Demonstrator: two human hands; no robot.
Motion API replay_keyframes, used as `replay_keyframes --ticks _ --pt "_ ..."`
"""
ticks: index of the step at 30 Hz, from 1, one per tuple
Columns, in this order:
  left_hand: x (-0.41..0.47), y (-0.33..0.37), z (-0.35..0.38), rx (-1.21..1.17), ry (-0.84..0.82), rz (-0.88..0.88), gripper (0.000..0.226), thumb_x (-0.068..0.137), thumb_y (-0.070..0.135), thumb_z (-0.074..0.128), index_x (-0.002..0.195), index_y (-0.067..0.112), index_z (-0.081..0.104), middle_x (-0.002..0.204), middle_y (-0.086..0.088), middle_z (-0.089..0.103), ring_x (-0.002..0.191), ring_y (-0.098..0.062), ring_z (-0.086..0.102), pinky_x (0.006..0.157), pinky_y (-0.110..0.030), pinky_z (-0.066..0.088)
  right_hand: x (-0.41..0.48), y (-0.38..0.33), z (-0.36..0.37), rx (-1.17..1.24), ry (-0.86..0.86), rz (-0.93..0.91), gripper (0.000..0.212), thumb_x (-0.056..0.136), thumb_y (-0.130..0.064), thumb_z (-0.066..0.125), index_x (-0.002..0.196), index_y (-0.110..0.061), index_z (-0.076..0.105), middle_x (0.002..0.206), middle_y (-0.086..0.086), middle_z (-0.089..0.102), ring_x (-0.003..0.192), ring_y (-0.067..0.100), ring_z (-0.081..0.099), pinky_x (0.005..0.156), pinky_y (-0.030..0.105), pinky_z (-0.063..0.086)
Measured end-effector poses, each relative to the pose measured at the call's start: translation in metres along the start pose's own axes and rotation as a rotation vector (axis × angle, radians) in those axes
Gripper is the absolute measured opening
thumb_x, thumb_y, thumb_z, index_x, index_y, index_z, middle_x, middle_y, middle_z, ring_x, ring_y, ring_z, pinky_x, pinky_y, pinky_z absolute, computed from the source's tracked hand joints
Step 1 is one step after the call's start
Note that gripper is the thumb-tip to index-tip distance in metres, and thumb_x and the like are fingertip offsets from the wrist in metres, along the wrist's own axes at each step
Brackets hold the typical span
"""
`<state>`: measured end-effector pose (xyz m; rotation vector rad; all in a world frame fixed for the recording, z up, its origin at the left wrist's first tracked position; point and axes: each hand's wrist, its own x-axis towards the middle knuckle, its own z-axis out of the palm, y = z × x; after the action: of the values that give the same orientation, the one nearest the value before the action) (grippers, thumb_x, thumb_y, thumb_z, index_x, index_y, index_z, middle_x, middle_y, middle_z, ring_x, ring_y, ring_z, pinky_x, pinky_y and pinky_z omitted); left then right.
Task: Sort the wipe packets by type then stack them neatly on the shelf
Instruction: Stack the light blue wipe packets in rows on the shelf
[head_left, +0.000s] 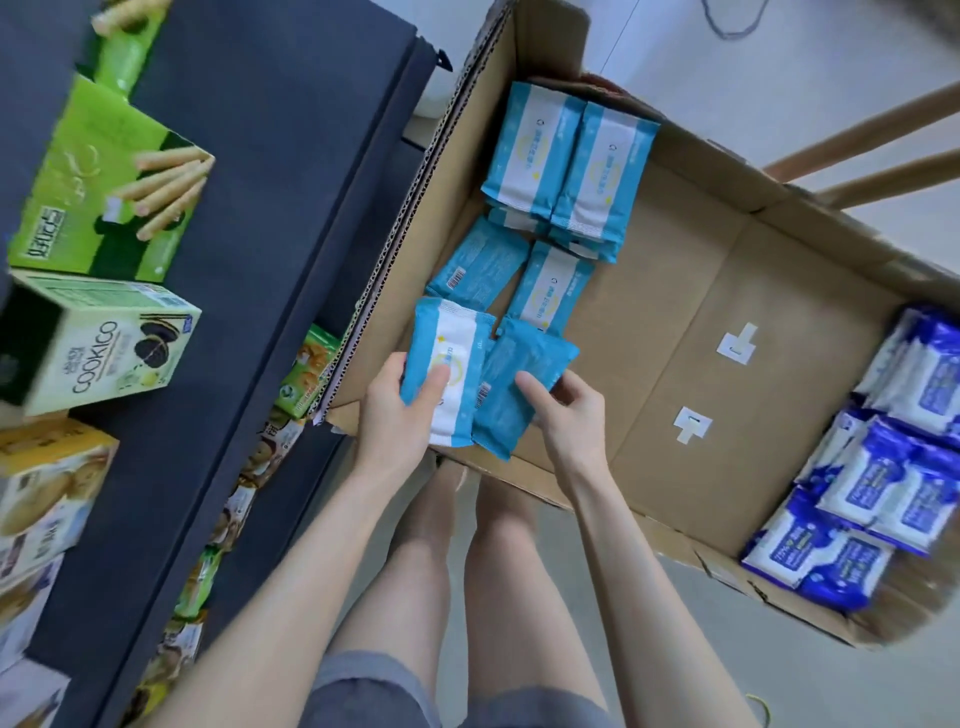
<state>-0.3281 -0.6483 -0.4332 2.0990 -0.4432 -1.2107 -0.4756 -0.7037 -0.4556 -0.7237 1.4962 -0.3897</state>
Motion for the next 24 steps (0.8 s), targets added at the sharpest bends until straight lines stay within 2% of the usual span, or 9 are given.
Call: replay_keyframes --ticks 3,5,7,9,11,13,16,19,24 --pt "-0.033 0.008 -0.005 -0.145 -0.051 -0.033 0.005 0.095 0.020 0.055 0.091 0.018 0.053 0.081 0.008 0.060 0.069 0.001 0.055 0.064 -0.016 0.044 -0.031 -0.014 0.003 0.131 -0.036 0.015 0.030 0.087 -0.020 0.066 0.088 0.009 0.061 0.083 0.008 0.062 0.079 0.019 0.057 0.070 0.039 0.044" --pt "-0.057 0.013 -0.008 -0.235 -0.058 -0.049 0.006 0.096 0.019 0.053 0.101 0.016 0.054 0.089 0.010 0.064 0.079 -0.002 0.059 0.068 -0.014 0.046 -0.054 -0.024 0.002 0.157 -0.076 0.019 0.042 0.083 -0.032 0.068 0.083 0.008 0.057 0.083 0.008 0.056 0.079 0.020 0.050 0.071 0.039 0.039" --pt "-0.084 0.019 -0.011 -0.349 -0.051 -0.050 0.014 0.097 0.015 0.051 0.110 0.014 0.053 0.095 0.011 0.066 0.084 -0.001 0.063 0.069 -0.012 0.047 -0.079 -0.036 -0.003 0.153 -0.113 0.021 0.034 0.090 -0.035 0.061 0.081 -0.002 0.060 0.083 0.005 0.062 0.078 0.018 0.056 0.072 0.034 0.045" --pt "-0.112 0.024 -0.015 -0.430 -0.042 -0.034 0.017 0.097 0.010 0.049 0.114 0.010 0.052 0.098 0.009 0.066 0.082 0.003 0.064 0.067 -0.011 0.048 -0.101 -0.042 -0.009 0.125 -0.181 0.057 0.033 0.096 -0.037 0.050 0.093 -0.010 0.069 0.098 0.000 0.072 0.091 0.016 0.067 0.084 0.032 0.052" --pt "-0.139 0.026 -0.017 -0.480 -0.005 -0.014 0.014 0.097 0.009 0.048 0.110 0.012 0.052 0.101 0.004 0.066 0.084 0.003 0.065 0.068 -0.013 0.049 -0.121 -0.047 -0.015 0.088 -0.248 0.095 0.034 0.097 -0.042 0.046 0.102 -0.020 0.070 0.106 -0.001 0.072 0.103 0.017 0.067 0.095 0.037 0.050" --pt "-0.165 0.027 -0.017 -0.533 0.045 -0.012 0.010 0.097 0.010 0.048 0.103 0.016 0.053 0.102 0.002 0.066 0.083 0.001 0.066 0.068 -0.014 0.050 -0.140 -0.051 -0.020 0.079 -0.313 0.130 0.034 0.097 -0.046 0.042 0.102 -0.026 0.069 0.107 -0.004 0.072 0.103 0.015 0.067 0.095 0.036 0.048" --pt "-0.207 0.025 -0.020 -0.632 0.096 -0.006 0.011 0.098 0.009 0.046 0.103 0.015 0.054 0.100 0.002 0.068 0.084 -0.003 0.067 0.069 -0.018 0.053 -0.172 -0.053 -0.034 0.115 -0.446 0.184 0.032 0.100 -0.041 0.039 0.106 -0.022 0.064 0.105 -0.002 0.073 0.098 0.015 0.068 0.084 0.032 0.051" --pt "-0.255 0.023 -0.030 -0.751 0.122 -0.001 0.014 0.098 0.011 0.046 0.107 0.015 0.056 0.100 0.001 0.072 0.091 -0.010 0.068 0.075 -0.027 0.056 -0.204 -0.057 -0.044 0.100 -0.586 0.186 0.034 0.099 -0.039 0.041 0.118 -0.020 0.061 0.117 0.000 0.068 0.108 0.017 0.065 0.084 0.032 0.051" --pt "-0.317 0.029 -0.071 -0.730 0.424 0.148 0.013 0.089 0.032 0.062 0.097 0.021 0.064 0.099 0.000 0.072 0.091 -0.016 0.066 0.079 -0.038 0.053 -0.255 -0.080 -0.023 -0.044 -0.891 0.042 0.038 0.097 -0.040 0.044 0.125 -0.017 0.056 0.124 0.004 0.063 0.110 0.021 0.061 0.090 0.033 0.050"
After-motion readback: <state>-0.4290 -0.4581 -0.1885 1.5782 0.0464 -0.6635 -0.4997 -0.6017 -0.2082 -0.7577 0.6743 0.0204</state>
